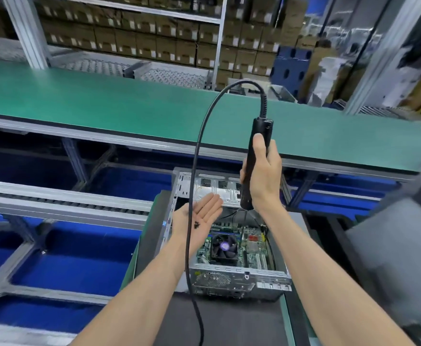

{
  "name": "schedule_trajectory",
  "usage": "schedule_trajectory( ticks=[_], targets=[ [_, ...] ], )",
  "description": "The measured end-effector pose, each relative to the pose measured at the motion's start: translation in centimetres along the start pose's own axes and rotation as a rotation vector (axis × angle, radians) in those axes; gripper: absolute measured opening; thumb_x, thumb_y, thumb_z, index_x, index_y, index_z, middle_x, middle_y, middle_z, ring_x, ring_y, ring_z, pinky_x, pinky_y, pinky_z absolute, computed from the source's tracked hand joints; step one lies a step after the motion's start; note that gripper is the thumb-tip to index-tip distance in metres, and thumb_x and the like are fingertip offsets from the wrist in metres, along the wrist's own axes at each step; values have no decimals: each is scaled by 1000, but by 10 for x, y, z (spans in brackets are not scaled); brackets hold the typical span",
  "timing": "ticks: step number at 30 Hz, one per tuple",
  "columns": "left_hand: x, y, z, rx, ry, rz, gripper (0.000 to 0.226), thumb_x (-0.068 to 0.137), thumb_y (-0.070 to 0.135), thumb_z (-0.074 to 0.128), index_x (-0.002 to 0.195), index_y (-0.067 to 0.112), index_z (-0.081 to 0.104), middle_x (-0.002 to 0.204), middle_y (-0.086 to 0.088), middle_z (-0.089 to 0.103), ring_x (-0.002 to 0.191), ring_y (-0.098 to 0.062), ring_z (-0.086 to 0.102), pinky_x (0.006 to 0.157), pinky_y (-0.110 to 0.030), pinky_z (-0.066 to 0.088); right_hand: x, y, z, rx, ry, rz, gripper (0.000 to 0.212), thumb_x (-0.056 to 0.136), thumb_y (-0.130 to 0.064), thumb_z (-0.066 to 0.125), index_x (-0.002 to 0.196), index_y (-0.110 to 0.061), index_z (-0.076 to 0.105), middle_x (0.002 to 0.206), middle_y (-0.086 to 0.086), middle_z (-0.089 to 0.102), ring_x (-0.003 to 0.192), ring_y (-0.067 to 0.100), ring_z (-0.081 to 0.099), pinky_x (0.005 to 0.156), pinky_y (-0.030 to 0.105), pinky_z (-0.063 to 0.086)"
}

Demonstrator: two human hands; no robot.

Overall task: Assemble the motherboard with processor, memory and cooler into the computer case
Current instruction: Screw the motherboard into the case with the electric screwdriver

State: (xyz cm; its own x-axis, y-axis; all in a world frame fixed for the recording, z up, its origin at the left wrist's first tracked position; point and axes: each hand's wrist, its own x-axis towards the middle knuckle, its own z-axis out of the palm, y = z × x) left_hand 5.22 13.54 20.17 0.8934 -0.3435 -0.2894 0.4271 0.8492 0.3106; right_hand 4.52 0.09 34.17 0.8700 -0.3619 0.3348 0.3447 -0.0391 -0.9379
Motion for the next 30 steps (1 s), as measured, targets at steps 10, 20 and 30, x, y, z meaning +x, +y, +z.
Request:
schedule_trajectory(
  ticks=[10, 20, 30],
  targets=[
    [43, -16, -14, -29, 77, -68, 64, 75, -14, 22, 133, -12, 51, 135, -30, 57, 134, -43, 46, 117, -53, 31, 39, 7, 1, 106, -46, -68, 50, 90, -55, 49, 93, -6, 51, 60, 11, 50, 42, 24, 46, 39, 30, 40],
    [77, -26, -29, -25, 40, -18, 78, 63, -16, 12, 135, -16, 42, 140, -32, 51, 130, -49, 50, 116, -65, 19, 68, 11, 23, 124, -112, -64, 32, 86, -41, 73, 80, -18, 51, 62, 8, 51, 41, 26, 48, 42, 33, 43],
    [77, -21, -33, -90, 46, -14, 76, 62, -14, 15, 127, -21, 52, 137, -35, 53, 116, -56, 58, 110, -71, 22, 64, 33, 44, 168, -151, -18, 33, 88, -35, 72, 86, -8, 54, 62, 10, 52, 41, 27, 49, 44, 33, 46]
  ],
)
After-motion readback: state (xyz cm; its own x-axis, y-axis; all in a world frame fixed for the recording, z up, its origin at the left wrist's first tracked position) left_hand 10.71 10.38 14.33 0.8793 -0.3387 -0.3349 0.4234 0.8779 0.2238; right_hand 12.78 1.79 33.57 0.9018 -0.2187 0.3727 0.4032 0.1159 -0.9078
